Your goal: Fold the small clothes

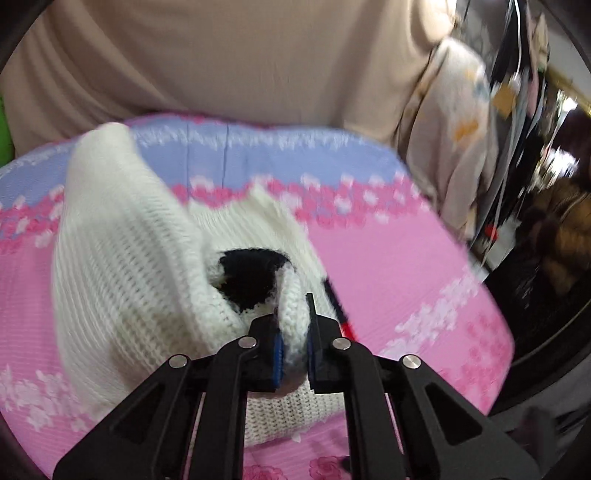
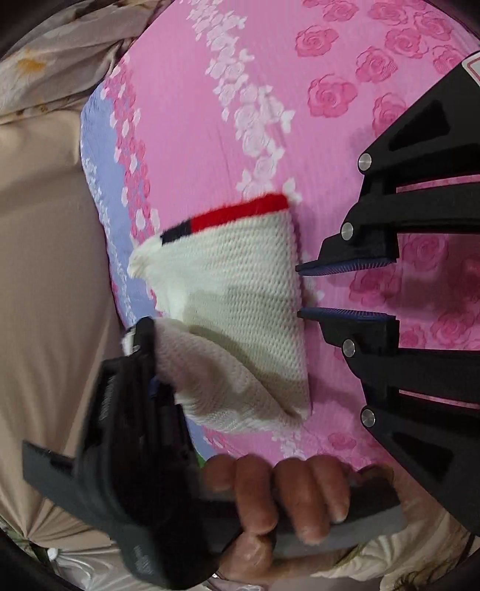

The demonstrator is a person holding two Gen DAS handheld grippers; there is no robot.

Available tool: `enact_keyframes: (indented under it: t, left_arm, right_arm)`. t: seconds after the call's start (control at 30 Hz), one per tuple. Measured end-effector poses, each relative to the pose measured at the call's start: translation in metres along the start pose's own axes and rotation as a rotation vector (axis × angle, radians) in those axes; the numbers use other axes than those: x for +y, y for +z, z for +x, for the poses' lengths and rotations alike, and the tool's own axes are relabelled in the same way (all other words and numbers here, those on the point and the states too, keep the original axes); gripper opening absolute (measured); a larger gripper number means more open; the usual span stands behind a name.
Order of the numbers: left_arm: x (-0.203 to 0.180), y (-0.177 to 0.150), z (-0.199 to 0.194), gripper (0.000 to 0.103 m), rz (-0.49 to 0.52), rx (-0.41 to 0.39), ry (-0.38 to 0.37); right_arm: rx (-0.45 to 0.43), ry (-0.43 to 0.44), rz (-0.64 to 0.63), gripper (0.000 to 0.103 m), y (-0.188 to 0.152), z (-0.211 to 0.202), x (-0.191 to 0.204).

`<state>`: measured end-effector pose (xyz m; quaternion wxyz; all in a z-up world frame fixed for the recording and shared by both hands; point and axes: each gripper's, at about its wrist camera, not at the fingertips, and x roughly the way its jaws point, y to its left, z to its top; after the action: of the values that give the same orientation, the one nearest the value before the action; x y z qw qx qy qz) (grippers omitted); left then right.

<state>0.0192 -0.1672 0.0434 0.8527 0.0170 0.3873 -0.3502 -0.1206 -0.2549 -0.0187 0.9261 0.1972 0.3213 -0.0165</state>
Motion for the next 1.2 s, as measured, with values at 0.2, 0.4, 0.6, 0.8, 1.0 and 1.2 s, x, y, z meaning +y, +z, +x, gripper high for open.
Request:
enact_keyframes:
  t: [0.2,0.4,0.6,0.8,1.0,1.2]
  left_arm:
    - [0.008,-0.025,0.046,0.009,0.001,0.099,0.053]
    - [0.001,-0.024,0.014,0.012,0.031,0.045,0.114]
    - [0.008,-0.019,-0.017,0.015,0.022,-0.007,0.172]
    - [0.031,-0.026,-0.044,0.032,-0.017,-0.032,0.206]
    - [0.072,-0.049,-0.077,0.053,-0.043,-0.056,0.250]
    - [0.130,-0.075,-0.096,0.053,-0.146,-0.026,0.330]
  right_arm:
    - [-0.004,-0.002,0.028,0.022,-0.002,-0.002,-0.020]
    - [-0.047,0.010,0.007,0.027,0.012,-0.007,-0.020]
    - [-0.080,0.001,-0.022,0.035,0.029,-0.009,-0.017]
    - [-0.101,0.029,-0.058,0.051,0.051,-0.002,-0.006]
    - [-0.083,0.086,-0.063,0.065,0.071,0.011,0.007]
    - [-0.021,0.202,-0.042,0.073,0.091,0.038,0.027]
